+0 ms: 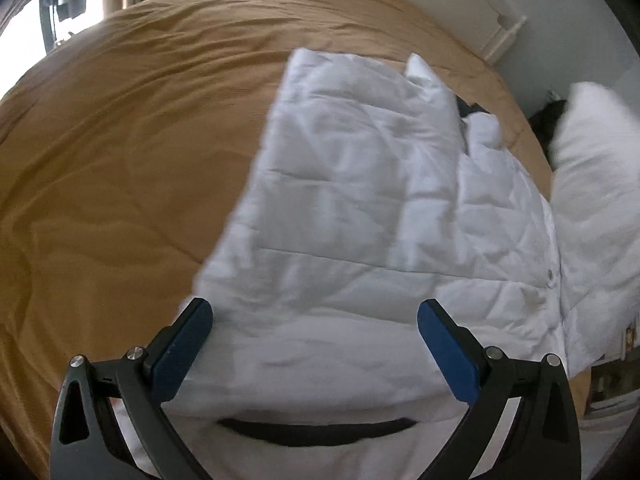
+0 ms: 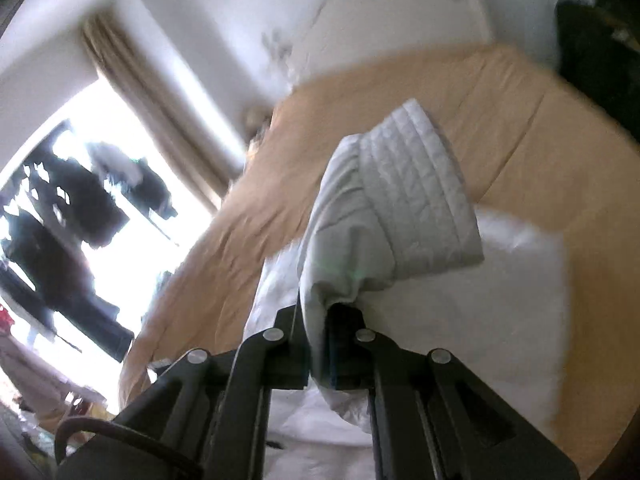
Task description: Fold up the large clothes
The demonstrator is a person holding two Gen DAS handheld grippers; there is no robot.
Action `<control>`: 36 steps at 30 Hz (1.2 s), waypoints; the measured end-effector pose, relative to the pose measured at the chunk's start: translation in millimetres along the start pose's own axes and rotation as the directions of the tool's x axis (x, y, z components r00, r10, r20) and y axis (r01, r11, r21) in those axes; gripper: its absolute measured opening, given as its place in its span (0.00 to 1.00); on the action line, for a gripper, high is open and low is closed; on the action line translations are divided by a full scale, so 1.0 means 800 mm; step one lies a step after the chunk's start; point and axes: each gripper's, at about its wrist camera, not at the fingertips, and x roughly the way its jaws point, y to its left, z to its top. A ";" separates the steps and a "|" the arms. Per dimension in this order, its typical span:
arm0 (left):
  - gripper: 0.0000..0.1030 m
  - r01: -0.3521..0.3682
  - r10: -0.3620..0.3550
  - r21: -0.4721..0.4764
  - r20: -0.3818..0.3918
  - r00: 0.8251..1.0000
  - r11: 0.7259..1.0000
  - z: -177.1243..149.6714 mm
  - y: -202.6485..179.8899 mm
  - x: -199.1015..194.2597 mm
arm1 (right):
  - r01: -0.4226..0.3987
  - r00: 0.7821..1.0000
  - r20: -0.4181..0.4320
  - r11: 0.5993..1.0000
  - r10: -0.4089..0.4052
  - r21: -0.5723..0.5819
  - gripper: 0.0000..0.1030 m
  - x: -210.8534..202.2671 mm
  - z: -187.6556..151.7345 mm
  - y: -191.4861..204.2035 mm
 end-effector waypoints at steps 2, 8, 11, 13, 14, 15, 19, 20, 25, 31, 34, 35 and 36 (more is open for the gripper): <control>0.99 0.002 -0.003 -0.037 -0.009 1.000 0.999 -0.002 0.021 0.002 | 0.033 0.997 -0.072 0.999 -0.033 0.001 0.08 0.064 -0.026 0.004; 0.99 0.057 -0.065 -0.159 -0.045 0.997 0.986 0.006 0.060 0.010 | 0.174 0.930 -0.328 0.985 -0.166 -0.005 0.29 0.221 -0.096 -0.042; 0.99 0.087 -0.091 -0.147 -0.020 0.996 0.985 0.011 0.046 -0.001 | 0.155 0.936 -0.309 0.985 -0.171 -0.076 0.52 0.213 -0.092 -0.034; 0.99 0.103 -0.103 -0.111 0.003 0.995 0.989 0.017 0.022 -0.012 | 0.130 0.949 -0.272 0.982 -0.162 -0.134 0.66 0.183 -0.085 -0.023; 0.99 0.122 -0.121 -0.076 0.017 0.993 0.990 0.020 0.003 -0.021 | 0.114 0.957 -0.250 0.982 -0.150 -0.152 0.72 0.164 -0.082 -0.020; 0.99 0.136 -0.135 -0.034 0.033 0.990 0.990 0.023 -0.019 -0.029 | 0.102 0.965 -0.221 0.978 -0.141 -0.180 0.76 0.141 -0.077 -0.020; 0.99 0.103 -0.119 0.177 0.084 0.989 0.979 0.029 -0.127 -0.039 | 0.109 0.984 -0.126 0.984 -0.127 -0.140 0.76 0.060 -0.088 -0.034; 0.99 0.079 -0.099 0.215 0.083 0.992 0.973 0.028 -0.152 -0.028 | 0.117 0.986 -0.110 0.988 -0.128 -0.102 0.76 0.044 -0.090 -0.048; 0.99 -0.004 -0.006 0.311 0.029 1.000 0.950 0.030 -0.223 0.036 | 0.204 0.978 -0.071 0.976 -0.198 0.079 0.76 -0.018 -0.109 -0.114; 0.22 -0.082 0.092 0.155 -0.058 0.994 0.985 0.050 -0.172 0.087 | 0.292 0.956 -0.049 0.939 -0.288 0.180 0.54 -0.057 -0.118 -0.171; 0.20 0.057 -0.060 -0.039 -0.087 0.994 0.998 0.063 -0.107 0.078 | 0.287 0.958 -0.037 0.937 -0.286 0.198 0.31 -0.060 -0.096 -0.176; 0.20 0.072 -0.077 -0.060 -0.080 0.994 0.996 0.065 -0.093 0.073 | 0.284 0.959 -0.028 0.939 -0.284 0.196 0.29 -0.058 -0.088 -0.177; 0.20 0.077 -0.082 -0.061 -0.074 0.994 0.995 0.067 -0.083 0.070 | 0.284 0.958 -0.026 0.940 -0.284 0.191 0.29 -0.048 -0.073 -0.177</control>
